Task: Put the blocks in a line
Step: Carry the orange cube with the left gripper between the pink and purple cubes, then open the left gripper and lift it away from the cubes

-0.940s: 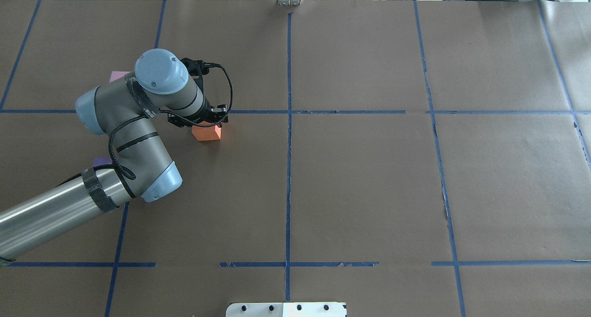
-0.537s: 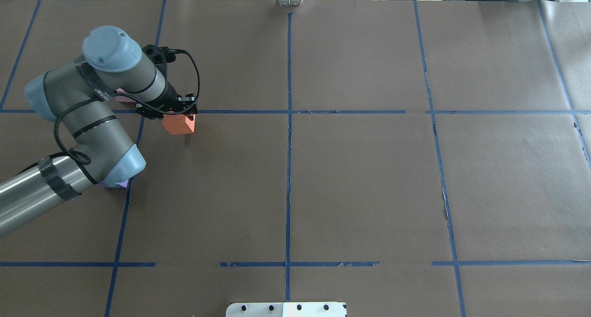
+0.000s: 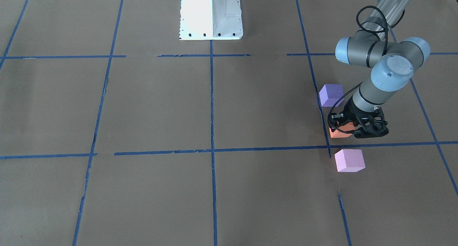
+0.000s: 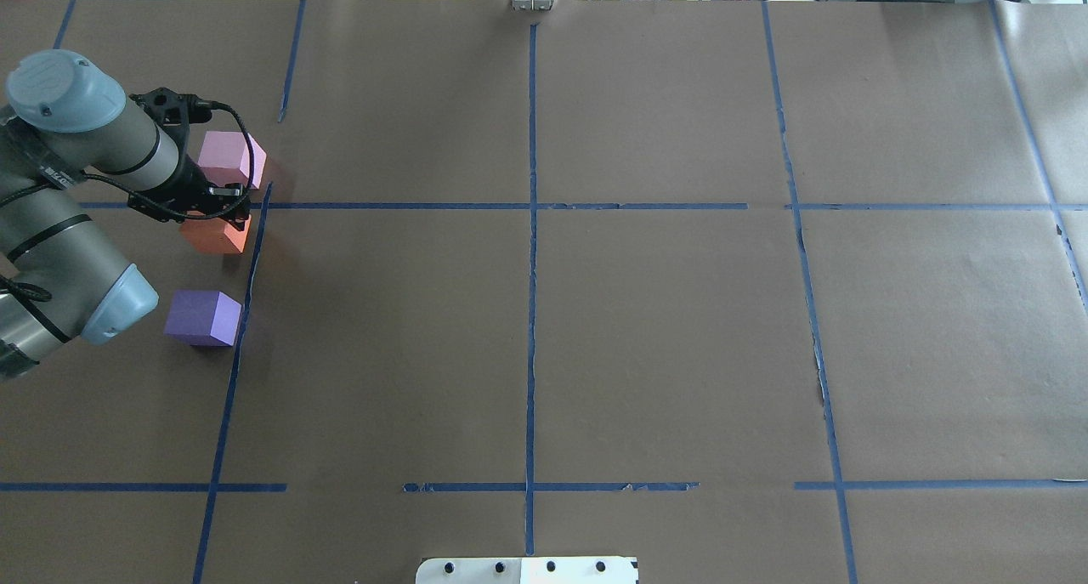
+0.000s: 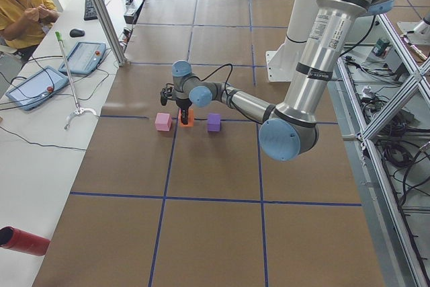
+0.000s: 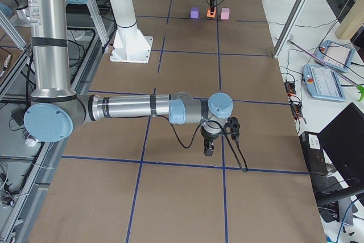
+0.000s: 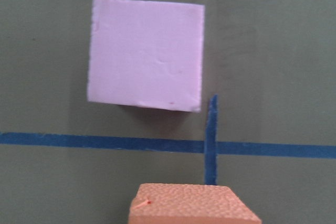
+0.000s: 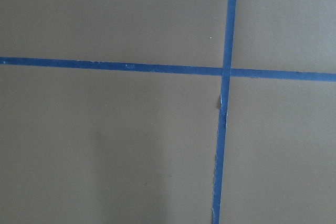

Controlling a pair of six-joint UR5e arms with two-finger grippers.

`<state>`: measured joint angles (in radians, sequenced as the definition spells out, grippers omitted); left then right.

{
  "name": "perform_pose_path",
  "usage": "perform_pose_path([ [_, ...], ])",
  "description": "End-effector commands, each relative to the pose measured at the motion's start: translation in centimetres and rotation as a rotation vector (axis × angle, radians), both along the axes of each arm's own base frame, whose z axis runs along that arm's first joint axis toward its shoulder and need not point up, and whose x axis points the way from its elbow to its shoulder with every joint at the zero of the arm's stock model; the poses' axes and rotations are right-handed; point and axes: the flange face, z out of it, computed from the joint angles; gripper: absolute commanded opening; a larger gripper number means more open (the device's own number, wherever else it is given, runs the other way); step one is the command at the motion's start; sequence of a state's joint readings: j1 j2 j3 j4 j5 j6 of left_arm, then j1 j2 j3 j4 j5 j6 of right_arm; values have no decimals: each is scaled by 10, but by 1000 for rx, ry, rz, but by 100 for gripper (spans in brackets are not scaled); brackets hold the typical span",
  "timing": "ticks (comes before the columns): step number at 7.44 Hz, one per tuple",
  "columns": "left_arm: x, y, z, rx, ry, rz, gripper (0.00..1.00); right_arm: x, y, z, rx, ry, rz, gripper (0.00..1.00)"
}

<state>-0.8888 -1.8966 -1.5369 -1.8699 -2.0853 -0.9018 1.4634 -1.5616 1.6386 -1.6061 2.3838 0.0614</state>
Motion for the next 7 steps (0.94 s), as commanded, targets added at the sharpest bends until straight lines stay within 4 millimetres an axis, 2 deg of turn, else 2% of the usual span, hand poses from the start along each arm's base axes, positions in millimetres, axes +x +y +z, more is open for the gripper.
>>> perform_pose_path([
  [1, 2, 0, -1, 0, 3, 0, 96, 0, 0, 0, 0, 0, 0, 100],
  [3, 1, 1, -3, 7, 6, 4, 100, 0, 0, 0, 0, 0, 0, 100],
  [4, -11, -3, -4, 11, 9, -10, 100, 0, 0, 0, 0, 0, 0, 100],
  [5, -51, -22, -16, 41, 18, -63, 100, 0, 0, 0, 0, 0, 0, 100],
  [6, -101, -34, -26, 122, 26, -49, 100, 0, 0, 0, 0, 0, 0, 100],
  [7, -162, -26, 16, 157, -16, -9, 100, 0, 0, 0, 0, 0, 0, 100],
])
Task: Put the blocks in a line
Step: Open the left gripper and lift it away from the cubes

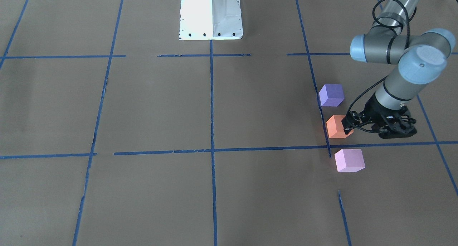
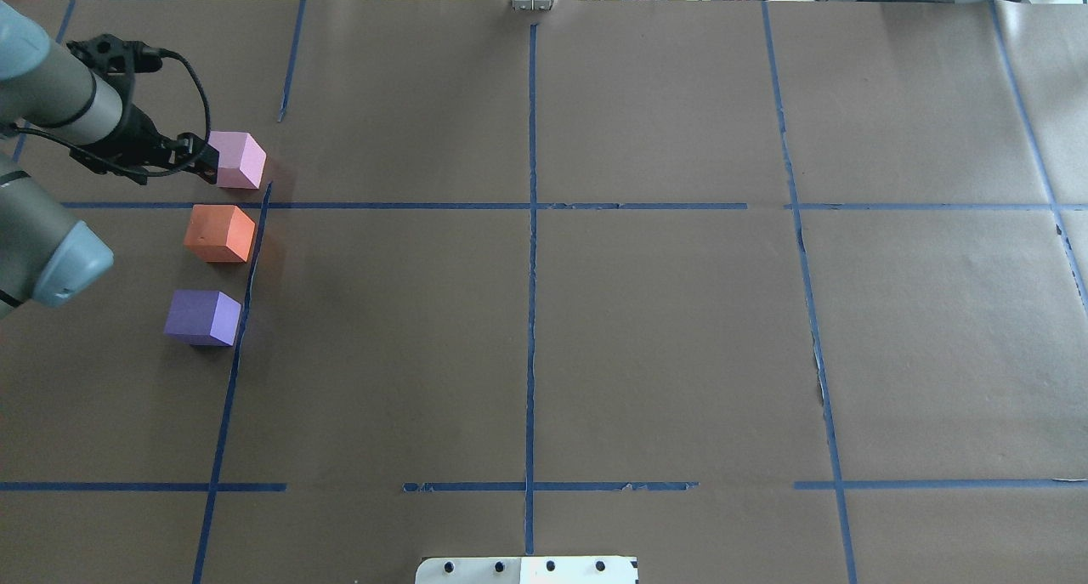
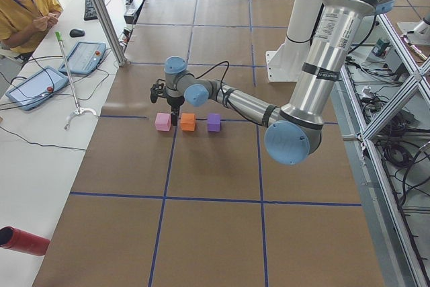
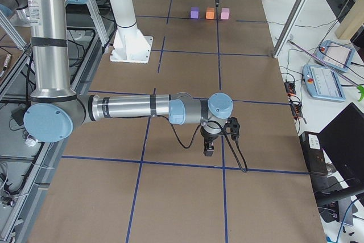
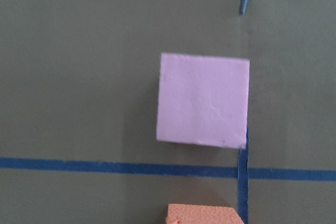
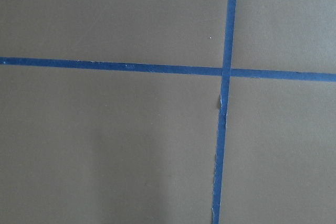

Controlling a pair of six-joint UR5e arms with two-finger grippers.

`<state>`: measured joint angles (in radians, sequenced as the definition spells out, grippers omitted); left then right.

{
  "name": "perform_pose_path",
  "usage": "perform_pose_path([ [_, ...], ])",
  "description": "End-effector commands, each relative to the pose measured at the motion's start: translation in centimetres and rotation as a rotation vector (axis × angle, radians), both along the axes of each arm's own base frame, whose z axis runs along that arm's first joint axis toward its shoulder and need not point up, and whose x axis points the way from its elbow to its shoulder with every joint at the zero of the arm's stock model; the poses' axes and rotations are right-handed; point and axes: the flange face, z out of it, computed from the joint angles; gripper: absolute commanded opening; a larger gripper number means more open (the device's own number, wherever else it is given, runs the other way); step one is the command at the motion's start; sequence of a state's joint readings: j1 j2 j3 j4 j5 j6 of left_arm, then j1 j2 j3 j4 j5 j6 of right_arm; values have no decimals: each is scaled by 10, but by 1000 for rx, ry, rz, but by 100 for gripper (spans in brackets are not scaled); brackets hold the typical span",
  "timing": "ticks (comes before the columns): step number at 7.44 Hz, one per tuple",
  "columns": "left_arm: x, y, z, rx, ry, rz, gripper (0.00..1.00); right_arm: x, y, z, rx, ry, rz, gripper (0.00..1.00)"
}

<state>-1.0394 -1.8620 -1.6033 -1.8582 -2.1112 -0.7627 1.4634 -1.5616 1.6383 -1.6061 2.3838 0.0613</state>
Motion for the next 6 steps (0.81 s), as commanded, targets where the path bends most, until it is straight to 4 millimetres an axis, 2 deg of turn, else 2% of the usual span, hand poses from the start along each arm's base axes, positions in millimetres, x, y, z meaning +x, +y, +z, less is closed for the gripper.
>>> perform_pose_path([
  [1, -131, 12, 74, 121, -101, 91, 100, 0, 0, 0, 0, 0, 0, 100],
  [2, -186, 28, 114, 161, -155, 141, 100, 0, 0, 0, 0, 0, 0, 100],
  [3, -226, 51, 148, 172, -187, 173, 100, 0, 0, 0, 0, 0, 0, 100],
  [4, -263, 73, 172, 176, -209, 182, 100, 0, 0, 0, 0, 0, 0, 100],
  [5, -290, 93, 190, 141, -202, 150, 100, 0, 0, 0, 0, 0, 0, 100],
  [6, -304, 98, 189, 129, -136, 121, 100, 0, 0, 0, 0, 0, 0, 100],
])
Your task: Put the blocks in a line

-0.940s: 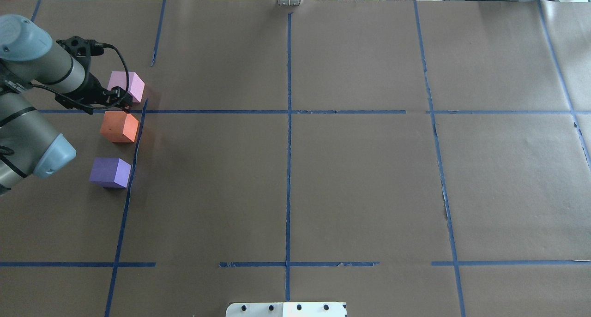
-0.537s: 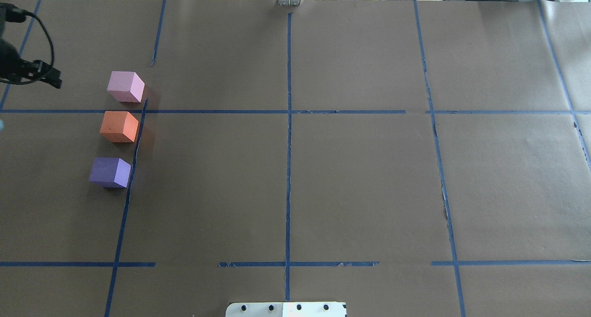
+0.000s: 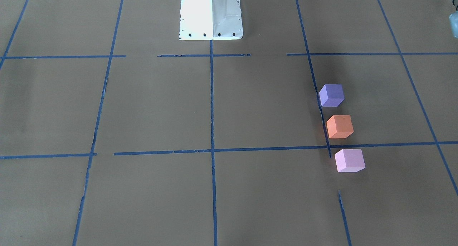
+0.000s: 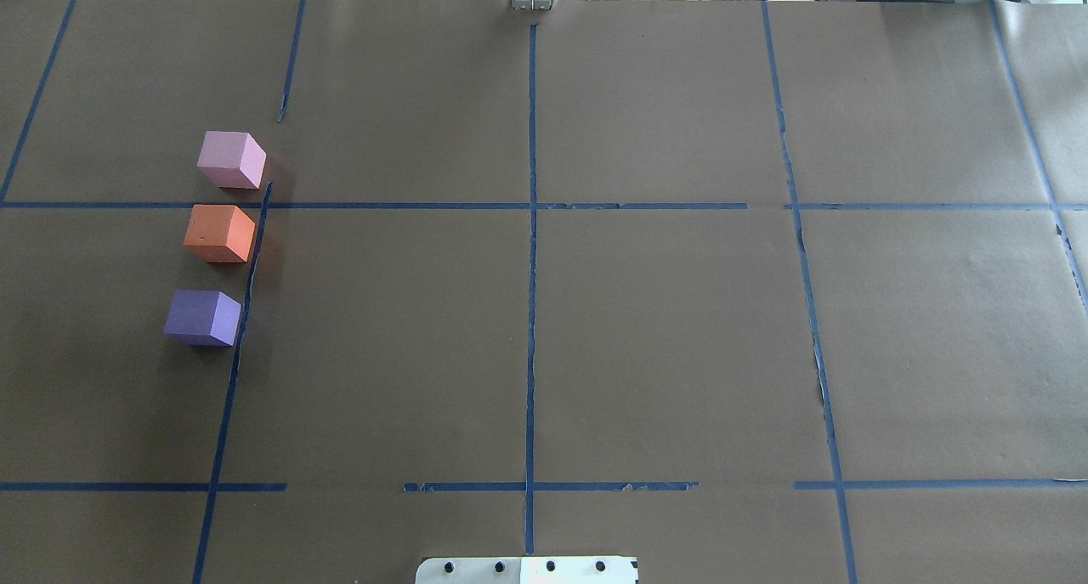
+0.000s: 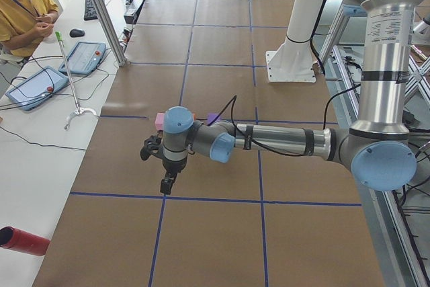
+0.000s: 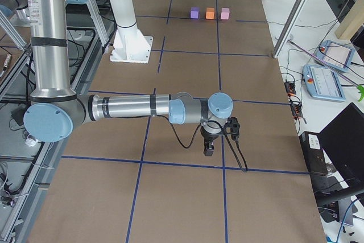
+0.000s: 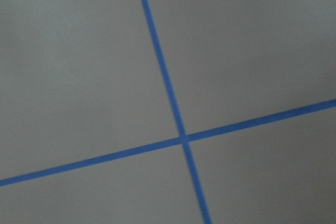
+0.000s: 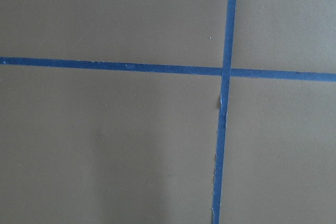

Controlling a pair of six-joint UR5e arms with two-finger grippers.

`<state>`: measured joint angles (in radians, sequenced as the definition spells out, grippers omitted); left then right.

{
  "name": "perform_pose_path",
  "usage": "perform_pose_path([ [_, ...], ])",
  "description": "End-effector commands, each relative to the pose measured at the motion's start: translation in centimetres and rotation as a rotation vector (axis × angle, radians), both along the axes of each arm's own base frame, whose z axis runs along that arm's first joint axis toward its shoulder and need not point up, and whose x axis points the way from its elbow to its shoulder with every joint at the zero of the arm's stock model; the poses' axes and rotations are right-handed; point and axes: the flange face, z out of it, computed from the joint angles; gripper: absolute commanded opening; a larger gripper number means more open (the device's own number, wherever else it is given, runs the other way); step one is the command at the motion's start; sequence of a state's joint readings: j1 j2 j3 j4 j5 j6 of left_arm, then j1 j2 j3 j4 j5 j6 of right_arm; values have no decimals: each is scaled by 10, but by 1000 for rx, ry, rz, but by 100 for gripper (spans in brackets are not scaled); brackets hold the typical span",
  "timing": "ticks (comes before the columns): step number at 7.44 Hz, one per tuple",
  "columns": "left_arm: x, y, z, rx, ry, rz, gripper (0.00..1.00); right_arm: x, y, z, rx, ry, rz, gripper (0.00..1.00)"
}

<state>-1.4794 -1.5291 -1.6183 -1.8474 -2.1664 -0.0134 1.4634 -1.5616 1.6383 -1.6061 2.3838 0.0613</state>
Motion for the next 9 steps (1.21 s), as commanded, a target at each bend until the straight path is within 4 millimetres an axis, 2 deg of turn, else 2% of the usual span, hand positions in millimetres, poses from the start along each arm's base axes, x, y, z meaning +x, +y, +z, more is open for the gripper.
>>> perform_pose_path([
  [1, -27, 19, 13, -51, 70, -28, 100, 0, 0, 0, 0, 0, 0, 100],
  [6, -27, 22, 19, -92, 73, -31, 100, 0, 0, 0, 0, 0, 0, 100],
  [9, -26, 16, 14, -74, 74, -24, 100, 0, 0, 0, 0, 0, 0, 100],
])
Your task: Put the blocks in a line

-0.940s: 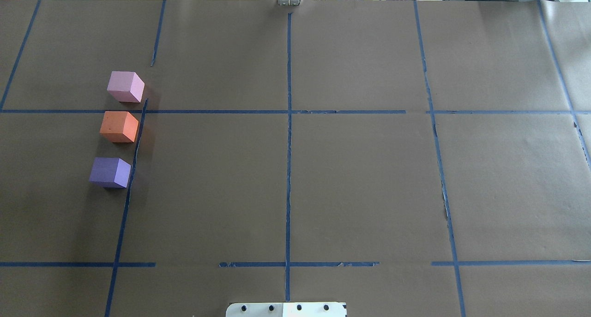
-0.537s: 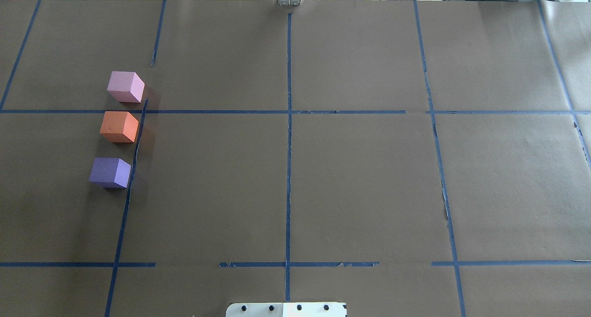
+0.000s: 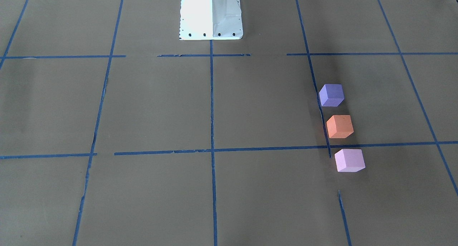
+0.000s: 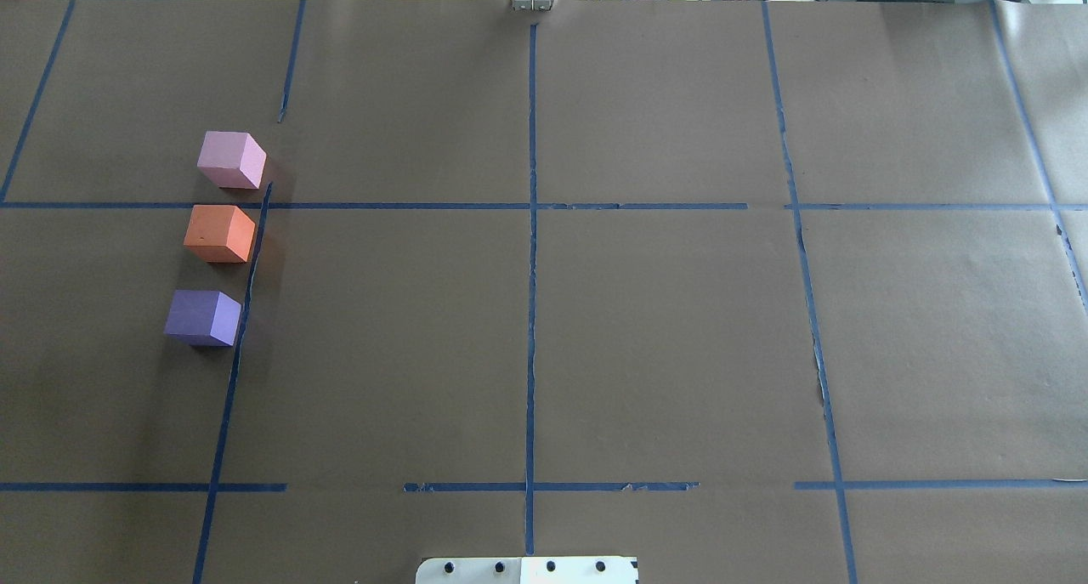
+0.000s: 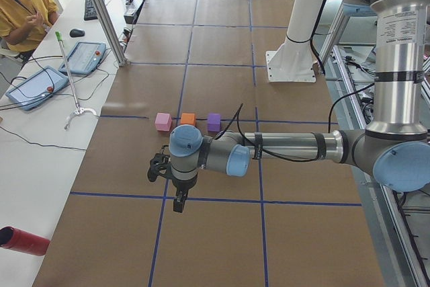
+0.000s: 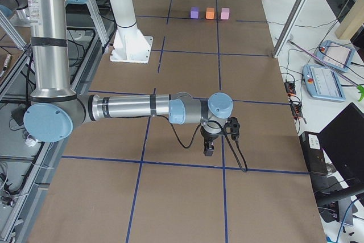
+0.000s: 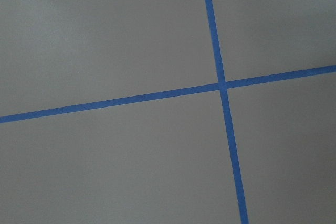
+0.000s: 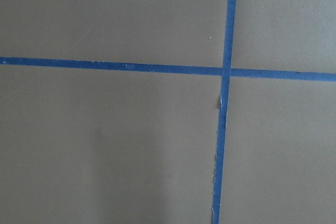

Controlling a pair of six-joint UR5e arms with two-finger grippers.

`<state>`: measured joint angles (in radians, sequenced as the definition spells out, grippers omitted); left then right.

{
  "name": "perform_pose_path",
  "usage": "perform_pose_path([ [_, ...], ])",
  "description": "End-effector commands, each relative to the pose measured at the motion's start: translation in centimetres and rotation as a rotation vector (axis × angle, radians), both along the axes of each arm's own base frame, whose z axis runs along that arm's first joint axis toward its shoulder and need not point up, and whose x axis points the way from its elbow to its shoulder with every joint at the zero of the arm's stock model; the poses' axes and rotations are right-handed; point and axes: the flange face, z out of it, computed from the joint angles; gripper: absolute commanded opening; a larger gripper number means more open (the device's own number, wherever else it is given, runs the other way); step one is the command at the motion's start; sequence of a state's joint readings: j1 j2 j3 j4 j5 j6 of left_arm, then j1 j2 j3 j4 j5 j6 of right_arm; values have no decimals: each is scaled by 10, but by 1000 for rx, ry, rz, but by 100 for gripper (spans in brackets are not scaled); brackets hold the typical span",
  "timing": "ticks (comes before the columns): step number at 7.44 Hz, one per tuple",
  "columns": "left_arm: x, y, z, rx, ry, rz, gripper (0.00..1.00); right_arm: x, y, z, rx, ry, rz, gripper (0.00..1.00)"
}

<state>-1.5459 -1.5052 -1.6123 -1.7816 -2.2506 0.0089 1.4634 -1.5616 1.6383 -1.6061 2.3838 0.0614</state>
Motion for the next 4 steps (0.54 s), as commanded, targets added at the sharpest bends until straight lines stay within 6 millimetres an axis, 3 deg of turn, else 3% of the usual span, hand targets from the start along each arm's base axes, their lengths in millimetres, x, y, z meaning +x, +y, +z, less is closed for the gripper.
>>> perform_pose_path([
  [1, 1, -5, -6, 29, -4, 9, 100, 0, 0, 0, 0, 0, 0, 100],
  [4, 1, -3, -8, 32, -1, 8, 100, 0, 0, 0, 0, 0, 0, 100],
])
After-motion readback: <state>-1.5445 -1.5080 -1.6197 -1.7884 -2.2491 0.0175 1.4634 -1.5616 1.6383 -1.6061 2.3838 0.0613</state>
